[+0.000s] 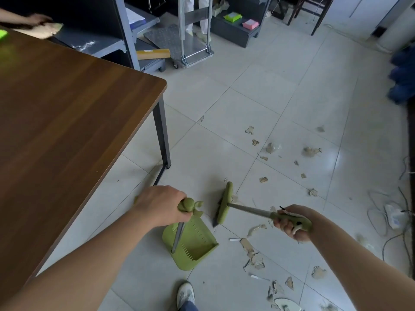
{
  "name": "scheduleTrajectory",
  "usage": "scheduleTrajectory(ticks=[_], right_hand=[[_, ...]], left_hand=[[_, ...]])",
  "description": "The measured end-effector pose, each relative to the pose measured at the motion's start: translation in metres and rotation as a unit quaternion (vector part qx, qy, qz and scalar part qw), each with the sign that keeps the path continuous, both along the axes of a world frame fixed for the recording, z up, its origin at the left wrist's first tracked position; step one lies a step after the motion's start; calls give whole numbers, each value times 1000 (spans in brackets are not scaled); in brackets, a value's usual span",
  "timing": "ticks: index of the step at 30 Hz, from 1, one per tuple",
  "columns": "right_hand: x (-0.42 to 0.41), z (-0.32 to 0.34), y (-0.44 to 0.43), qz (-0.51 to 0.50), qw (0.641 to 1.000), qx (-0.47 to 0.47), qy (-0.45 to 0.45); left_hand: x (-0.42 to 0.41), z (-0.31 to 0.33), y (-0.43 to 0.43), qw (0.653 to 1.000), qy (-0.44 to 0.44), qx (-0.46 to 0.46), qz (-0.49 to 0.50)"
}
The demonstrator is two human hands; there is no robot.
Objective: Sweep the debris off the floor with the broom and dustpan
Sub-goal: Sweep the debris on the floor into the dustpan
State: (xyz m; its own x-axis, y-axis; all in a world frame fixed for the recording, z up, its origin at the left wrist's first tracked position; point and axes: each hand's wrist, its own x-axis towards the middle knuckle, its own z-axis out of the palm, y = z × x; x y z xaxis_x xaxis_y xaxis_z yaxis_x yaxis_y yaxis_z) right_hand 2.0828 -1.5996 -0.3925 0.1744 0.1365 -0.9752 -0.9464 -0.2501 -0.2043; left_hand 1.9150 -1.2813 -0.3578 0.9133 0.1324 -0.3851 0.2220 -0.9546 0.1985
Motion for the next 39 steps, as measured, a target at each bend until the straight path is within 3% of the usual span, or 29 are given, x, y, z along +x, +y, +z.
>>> scheduleTrajectory(ticks=[12,21,30,39], right_hand=[[-14,10,-61,-56,998,-22,8],[-11,12,-61,-65,998,-19,1],[37,22,-6,-11,999,39,-29],[101,-9,60,16,996,81,-25]], left_hand=[[37,8,-17,999,-13,3,-48],[51,7,-14,997,-19,0,-70],[84,17,3,998,-30,27,-50],[129,3,15,999,-4,37,-21]])
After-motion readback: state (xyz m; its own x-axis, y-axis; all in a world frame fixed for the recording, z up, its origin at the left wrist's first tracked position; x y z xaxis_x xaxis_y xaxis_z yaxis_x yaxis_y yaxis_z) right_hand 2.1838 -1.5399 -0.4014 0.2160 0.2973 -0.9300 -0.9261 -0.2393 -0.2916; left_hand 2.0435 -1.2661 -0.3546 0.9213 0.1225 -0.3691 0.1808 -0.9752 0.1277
